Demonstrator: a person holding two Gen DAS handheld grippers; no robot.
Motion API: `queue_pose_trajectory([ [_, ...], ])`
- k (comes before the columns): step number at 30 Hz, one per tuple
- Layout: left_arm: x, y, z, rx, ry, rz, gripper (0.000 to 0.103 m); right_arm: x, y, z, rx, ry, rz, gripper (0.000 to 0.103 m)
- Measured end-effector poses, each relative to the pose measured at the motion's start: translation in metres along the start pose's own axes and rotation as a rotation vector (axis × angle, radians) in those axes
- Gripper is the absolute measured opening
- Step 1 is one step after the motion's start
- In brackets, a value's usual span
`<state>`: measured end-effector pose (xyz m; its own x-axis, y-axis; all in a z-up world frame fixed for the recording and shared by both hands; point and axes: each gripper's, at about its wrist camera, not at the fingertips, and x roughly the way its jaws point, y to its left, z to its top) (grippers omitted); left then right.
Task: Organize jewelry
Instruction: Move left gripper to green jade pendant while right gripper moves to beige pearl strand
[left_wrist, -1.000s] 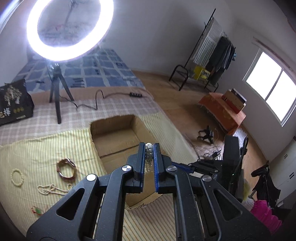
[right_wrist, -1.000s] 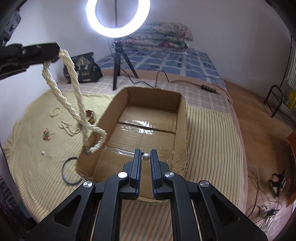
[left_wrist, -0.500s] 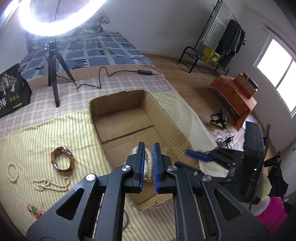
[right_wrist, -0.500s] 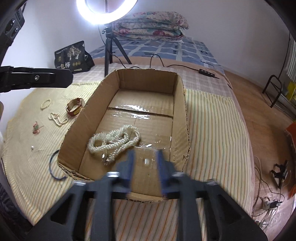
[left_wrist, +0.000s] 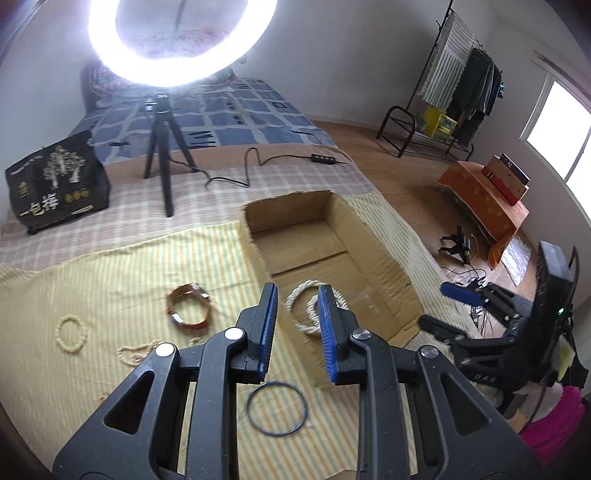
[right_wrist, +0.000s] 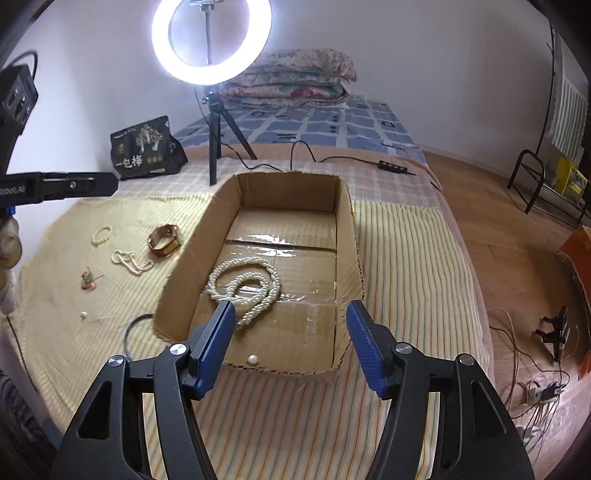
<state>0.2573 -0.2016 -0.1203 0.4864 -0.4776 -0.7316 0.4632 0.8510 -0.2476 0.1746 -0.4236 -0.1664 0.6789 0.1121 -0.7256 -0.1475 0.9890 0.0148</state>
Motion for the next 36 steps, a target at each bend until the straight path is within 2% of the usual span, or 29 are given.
queue_pose_trajectory([
  [1,-0.005,0.003,-0.002,0.004,-0.004,0.011,0.022,-0.003,0.003,0.000,-0.004,-0.003,-0.004,0.062],
  [3,-0.017,0.013,-0.008,0.009,-0.019,0.043,0.039,-0.010,0.009,0.001,-0.016,-0.009,-0.018,0.065],
  [4,-0.022,0.017,-0.011,0.008,-0.032,0.054,0.050,-0.014,0.014,0.000,-0.024,-0.015,-0.030,0.070],
  [5,-0.030,0.022,-0.014,0.004,-0.052,0.067,0.057,-0.017,0.017,0.000,-0.029,-0.022,-0.040,0.072],
  [8,-0.053,0.042,-0.027,-0.007,-0.106,0.109,0.070,-0.027,0.031,-0.002,-0.050,-0.048,-0.070,0.074],
  [12,-0.078,0.074,-0.048,-0.023,-0.118,0.158,0.071,-0.034,0.050,-0.004,-0.087,-0.059,-0.092,0.074],
  [17,-0.102,0.121,-0.079,-0.112,-0.101,0.222,0.071,-0.036,0.072,-0.005,-0.109,-0.080,-0.131,0.079],
  [25,-0.124,0.177,-0.124,-0.209,-0.075,0.343,0.071,-0.023,0.095,0.002,-0.084,-0.042,-0.026,0.079],
  [30,-0.127,0.199,-0.153,-0.255,-0.038,0.361,0.071,-0.014,0.115,0.007,-0.122,-0.028,0.021,0.079],
  [36,-0.119,0.204,-0.170,-0.258,-0.018,0.383,0.071,0.003,0.140,0.017,-0.162,-0.012,0.068,0.079],
])
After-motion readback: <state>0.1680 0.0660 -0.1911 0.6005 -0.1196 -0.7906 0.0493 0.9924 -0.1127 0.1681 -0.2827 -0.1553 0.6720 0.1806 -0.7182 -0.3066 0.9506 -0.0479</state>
